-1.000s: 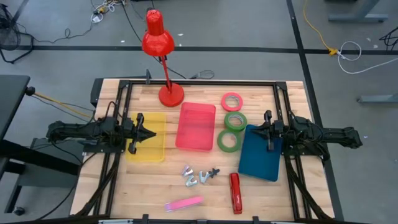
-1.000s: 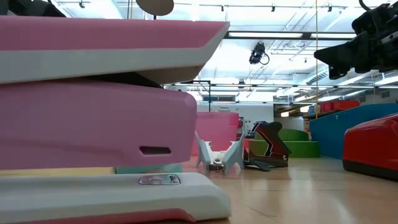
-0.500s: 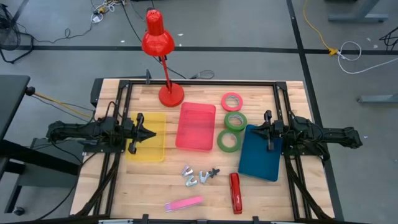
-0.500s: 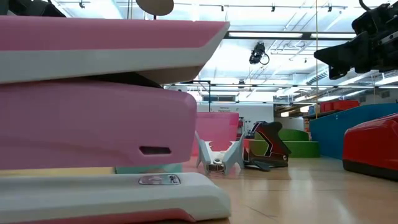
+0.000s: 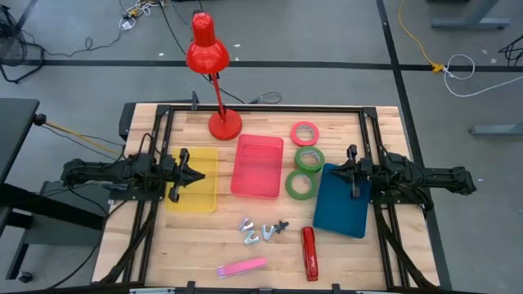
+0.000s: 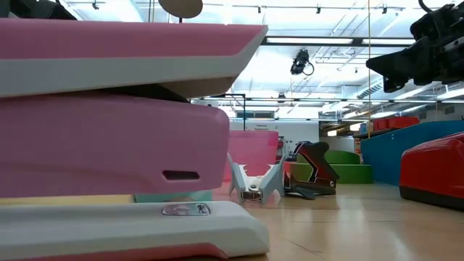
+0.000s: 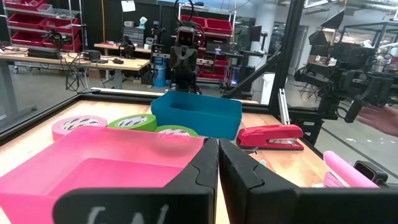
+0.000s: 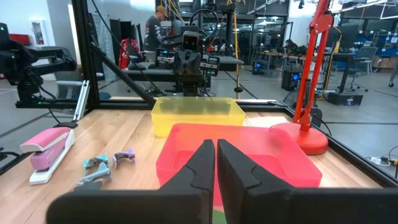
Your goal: Pick and place Stapler, Stapler remover, tape
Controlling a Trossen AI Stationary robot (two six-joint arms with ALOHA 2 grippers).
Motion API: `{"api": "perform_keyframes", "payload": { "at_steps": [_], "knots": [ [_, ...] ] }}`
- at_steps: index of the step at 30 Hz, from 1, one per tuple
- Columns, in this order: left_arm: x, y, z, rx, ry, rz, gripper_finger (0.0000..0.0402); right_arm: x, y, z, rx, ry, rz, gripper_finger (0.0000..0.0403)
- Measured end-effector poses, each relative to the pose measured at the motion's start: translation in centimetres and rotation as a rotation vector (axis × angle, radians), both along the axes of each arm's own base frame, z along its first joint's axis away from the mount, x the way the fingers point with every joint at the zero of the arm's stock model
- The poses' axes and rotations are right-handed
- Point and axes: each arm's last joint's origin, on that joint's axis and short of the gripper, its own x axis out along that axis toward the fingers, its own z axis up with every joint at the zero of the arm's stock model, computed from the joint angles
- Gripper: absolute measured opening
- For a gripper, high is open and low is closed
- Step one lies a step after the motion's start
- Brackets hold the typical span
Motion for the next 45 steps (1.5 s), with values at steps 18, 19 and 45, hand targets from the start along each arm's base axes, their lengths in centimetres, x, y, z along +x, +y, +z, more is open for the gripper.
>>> {"api": "perform_keyframes", "payload": {
  "at_steps": [18,19,45],
  "knots": [
    [0.0,0.0,0.0,0.000,-0.001,0.000,0.0018,0.0,0.0,0.0,0.000,-0.003,0.000,0.0021],
    [0.0,0.0,0.0,0.000,0.000,0.000,0.0018,0.0,0.0,0.0,0.000,-0.003,0.000,0.0021],
    [0.0,0.0,0.0,0.000,0.000,0.000,0.0018,-0.2,-0.2,1.3,0.109,-0.110,-0.060,0.0021]
  ]
}}
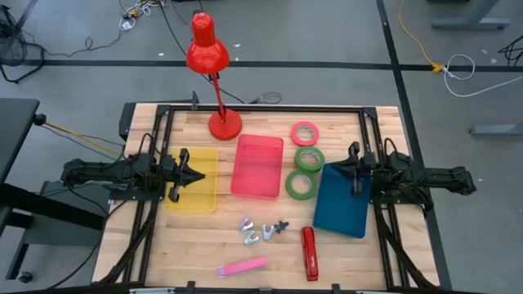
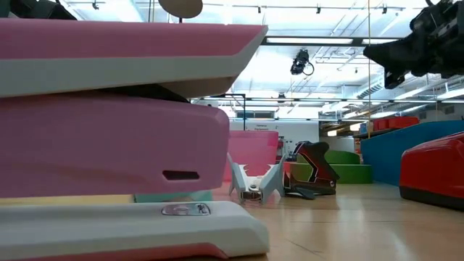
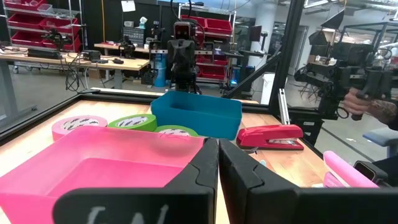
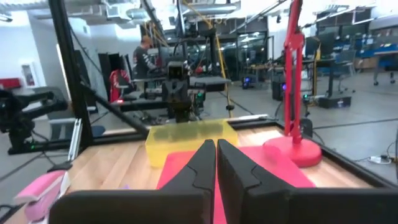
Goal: Pick and place Stapler, Stapler remover, tape
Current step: Put the pink tape into the blue bin
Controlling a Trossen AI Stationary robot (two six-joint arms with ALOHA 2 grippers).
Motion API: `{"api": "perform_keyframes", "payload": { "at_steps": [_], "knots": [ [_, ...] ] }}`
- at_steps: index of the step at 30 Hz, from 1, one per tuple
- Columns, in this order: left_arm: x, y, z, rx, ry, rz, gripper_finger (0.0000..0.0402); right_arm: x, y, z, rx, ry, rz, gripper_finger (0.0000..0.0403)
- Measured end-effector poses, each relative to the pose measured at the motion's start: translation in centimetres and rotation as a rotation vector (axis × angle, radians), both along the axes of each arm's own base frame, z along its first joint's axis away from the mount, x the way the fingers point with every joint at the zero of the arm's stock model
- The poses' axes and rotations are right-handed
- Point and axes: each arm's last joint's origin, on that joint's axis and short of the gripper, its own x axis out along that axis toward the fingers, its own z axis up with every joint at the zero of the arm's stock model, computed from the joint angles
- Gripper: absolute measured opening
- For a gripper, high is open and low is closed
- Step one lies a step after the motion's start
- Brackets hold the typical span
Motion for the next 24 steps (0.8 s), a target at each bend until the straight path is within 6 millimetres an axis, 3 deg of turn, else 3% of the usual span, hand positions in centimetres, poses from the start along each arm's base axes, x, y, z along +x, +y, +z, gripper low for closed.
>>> {"api": "perform_keyframes", "payload": {
  "at_steps": [13,24],
  "knots": [
    [0.0,0.0,0.0,0.000,0.000,0.001,0.0018,-0.8,-0.4,4.9,-0.003,-0.015,-0.152,0.0021],
    [0.0,0.0,0.0,0.000,0.000,0.000,0.0018,-0.5,-0.4,11.1,-0.030,0.022,-0.156,0.0021]
  ]
}}
